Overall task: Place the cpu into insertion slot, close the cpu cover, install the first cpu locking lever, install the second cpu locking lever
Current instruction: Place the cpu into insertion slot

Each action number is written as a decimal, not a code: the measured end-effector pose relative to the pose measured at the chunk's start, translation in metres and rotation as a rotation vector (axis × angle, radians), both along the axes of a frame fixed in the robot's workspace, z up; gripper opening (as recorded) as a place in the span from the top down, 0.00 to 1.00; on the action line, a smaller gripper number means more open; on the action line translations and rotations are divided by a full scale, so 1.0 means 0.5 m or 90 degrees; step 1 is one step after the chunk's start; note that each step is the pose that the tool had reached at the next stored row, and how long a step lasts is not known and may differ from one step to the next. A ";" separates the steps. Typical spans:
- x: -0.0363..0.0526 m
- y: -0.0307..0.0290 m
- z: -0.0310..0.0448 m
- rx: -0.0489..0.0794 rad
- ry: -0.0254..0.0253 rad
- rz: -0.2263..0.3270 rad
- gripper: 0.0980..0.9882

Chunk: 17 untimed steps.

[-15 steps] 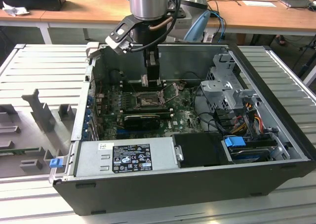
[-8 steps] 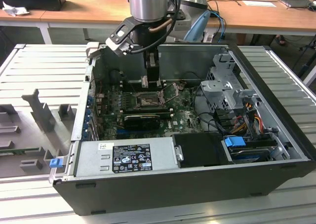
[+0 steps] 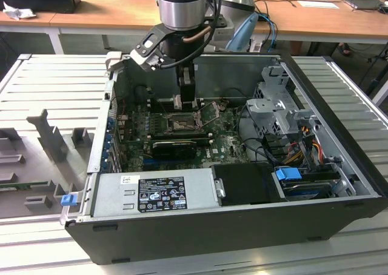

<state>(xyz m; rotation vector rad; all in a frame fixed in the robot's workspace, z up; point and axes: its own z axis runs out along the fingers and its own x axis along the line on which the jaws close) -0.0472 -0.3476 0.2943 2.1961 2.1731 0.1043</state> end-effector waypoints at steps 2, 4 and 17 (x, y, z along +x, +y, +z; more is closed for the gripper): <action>0.000 0.000 -0.003 0.000 0.0007 -0.001 0.52; 0.000 0.001 -0.009 0.000 0.0017 -0.002 0.52; 0.001 0.003 -0.065 0.002 0.0033 -0.003 0.52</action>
